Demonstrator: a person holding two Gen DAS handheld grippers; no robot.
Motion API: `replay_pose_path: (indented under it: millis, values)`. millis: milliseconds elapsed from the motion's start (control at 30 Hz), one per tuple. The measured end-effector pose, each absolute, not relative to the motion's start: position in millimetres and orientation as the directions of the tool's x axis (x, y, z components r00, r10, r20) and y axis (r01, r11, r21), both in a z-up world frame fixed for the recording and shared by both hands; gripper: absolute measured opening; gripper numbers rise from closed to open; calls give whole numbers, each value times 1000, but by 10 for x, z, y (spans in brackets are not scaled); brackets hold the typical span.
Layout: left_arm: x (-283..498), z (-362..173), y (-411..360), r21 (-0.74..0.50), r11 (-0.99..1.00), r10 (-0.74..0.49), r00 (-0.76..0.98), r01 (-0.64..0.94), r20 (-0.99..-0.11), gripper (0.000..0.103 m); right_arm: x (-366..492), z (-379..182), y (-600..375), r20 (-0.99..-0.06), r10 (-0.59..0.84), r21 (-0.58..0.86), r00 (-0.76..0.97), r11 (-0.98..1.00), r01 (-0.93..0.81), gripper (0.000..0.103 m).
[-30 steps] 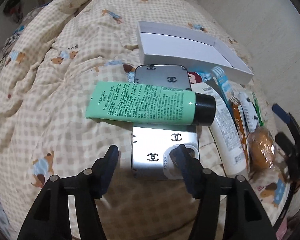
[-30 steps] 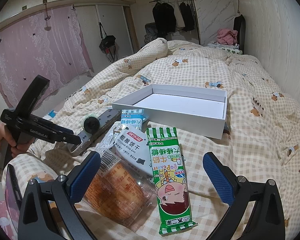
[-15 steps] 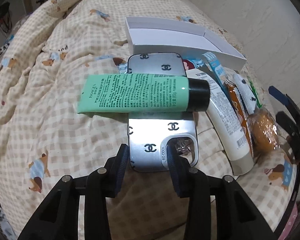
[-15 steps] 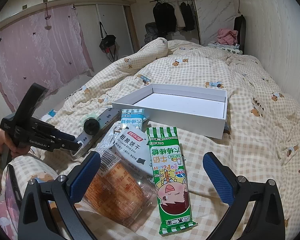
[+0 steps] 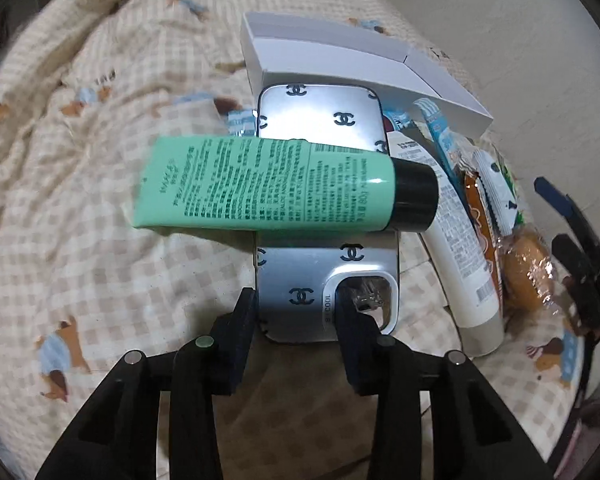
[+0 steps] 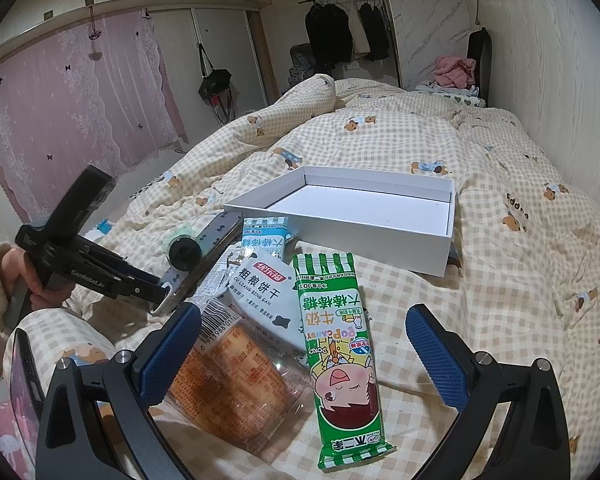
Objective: Organize objects
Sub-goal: 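Close the left gripper on the phone case's ring end and lift it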
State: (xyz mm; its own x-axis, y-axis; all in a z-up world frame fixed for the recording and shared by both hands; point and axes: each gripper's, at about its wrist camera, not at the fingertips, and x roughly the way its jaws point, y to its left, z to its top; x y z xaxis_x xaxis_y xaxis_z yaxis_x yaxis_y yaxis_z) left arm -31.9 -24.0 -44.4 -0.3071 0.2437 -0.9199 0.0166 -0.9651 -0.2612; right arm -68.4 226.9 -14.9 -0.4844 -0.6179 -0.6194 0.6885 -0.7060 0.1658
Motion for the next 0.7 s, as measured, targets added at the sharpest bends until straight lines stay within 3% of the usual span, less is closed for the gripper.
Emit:
replay_pose_path:
  millis: [200,700]
  values:
    - [-224,-324,-223,-257,-966,244,-341,-8,-908,42,-681,-158,2274,-620,-618,167,-484,-706,689,103]
    - [-92,61,82,-407,-905,421,-406,-126,-811,42,-678,-163,2274,-620,-618,167,-483,-706,688,103]
